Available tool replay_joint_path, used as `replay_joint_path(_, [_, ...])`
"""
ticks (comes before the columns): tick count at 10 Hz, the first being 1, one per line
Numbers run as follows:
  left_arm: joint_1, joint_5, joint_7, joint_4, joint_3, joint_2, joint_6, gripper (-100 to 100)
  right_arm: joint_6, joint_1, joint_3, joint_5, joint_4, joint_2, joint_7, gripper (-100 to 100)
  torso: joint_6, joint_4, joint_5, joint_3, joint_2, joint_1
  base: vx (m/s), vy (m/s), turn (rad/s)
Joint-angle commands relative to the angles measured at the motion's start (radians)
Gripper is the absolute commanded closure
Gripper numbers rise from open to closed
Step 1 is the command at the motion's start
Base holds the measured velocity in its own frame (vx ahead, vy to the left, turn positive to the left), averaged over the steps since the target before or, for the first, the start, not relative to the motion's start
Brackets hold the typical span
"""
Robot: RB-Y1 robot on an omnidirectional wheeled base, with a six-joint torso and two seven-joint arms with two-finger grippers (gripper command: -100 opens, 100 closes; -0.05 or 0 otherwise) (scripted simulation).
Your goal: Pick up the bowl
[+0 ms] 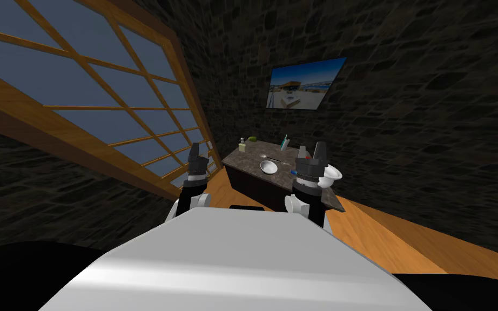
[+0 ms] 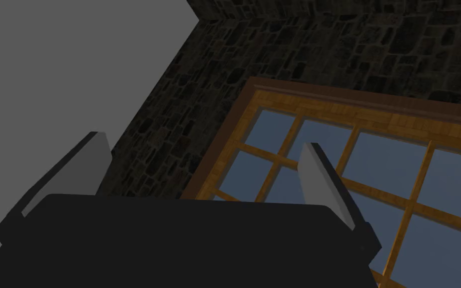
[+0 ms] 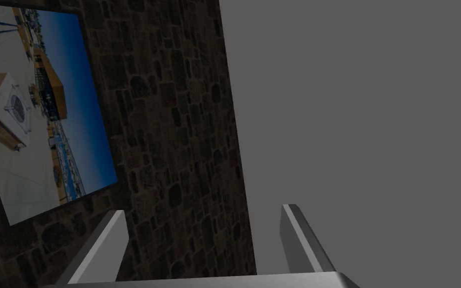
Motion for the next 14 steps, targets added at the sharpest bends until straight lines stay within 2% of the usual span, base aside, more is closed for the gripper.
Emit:
replay_joint_path(1, [0.000,0.000,0.000,0.000,0.000,0.000,0.000,0,0.006,0.034,-0.013,0.017,-0.005,-0.037,0.025,-100,0.000,0.000,0.000,0.000,0.000,0.000,-0.013,0.033,0.067])
replay_joint_path(4, [0.000,0.000,0.000,0.000,0.000,0.000,0.000,0,0.021,0.115,-0.045,0.056,-0.012,-0.085,0.083,-100,0.000,0.000,0.001,0.001,0.002,0.004,-0.017,0.065,0.091])
replay_joint_path(7, [0.000,0.000,0.000,0.000,0.000,0.000,0.000,0,0.044,0.220,-0.091,0.110,-0.018,-0.126,0.165,-100,0.000,0.000,0.001,0.001,0.002,0.006,-0.016,0.097,0.141])
replay_joint_path(8, [0.000,0.000,0.000,0.000,0.000,0.000,0.000,0,0.044,0.238,-0.091,0.110,-0.018,-0.126,0.165,-100,0.000,0.000,0.002,0.001,0.002,0.007,-0.005,0.067,0.042])
replay_joint_path(9, [0.000,0.000,0.000,0.000,0.000,0.000,0.000,0,0.053,0.275,-0.109,0.130,-0.020,-0.138,0.196,-100,0.000,0.000,0.001,0.001,0.001,0.005,0.002,0.053,0.102])
replay_joint_path(10, [0.000,0.000,0.000,0.000,0.000,0.000,0.000,0,0.053,0.286,-0.109,0.130,-0.020,-0.138,0.196,-100,0.000,0.000,0.001,0.000,0.001,0.004,0.000,0.036,0.068])
replay_joint_path(11, [0.000,0.000,0.000,0.000,0.000,0.000,0.000,0,0.062,0.329,-0.128,0.151,-0.021,-0.150,0.229,-100,0.000,0.000,0.001,0.000,0.001,0.002,0.001,0.058,0.135])
replay_joint_path(12, [0.000,0.000,0.000,0.000,0.000,0.000,0.000,0,0.062,0.337,-0.128,0.151,-0.021,-0.150,0.229,-100,0.000,0.000,0.001,0.000,0.001,0.003,-0.001,0.048,0.067])
replay_joint_path(13, [0.000,0.000,0.000,0.000,0.000,0.000,0.000,0,0.072,0.376,-0.147,0.172,-0.022,-0.162,0.262,-100,0.000,0.000,0.001,0.000,0.001,0.003,0.005,0.058,0.138])
replay_joint_path(14, [0.000,0.000,0.000,0.000,0.000,0.000,0.000,0,0.072,0.391,-0.147,0.172,-0.022,-0.162,0.262,-100,0.000,0.000,0.001,0.000,0.000,0.004,0.005,0.051,0.077])
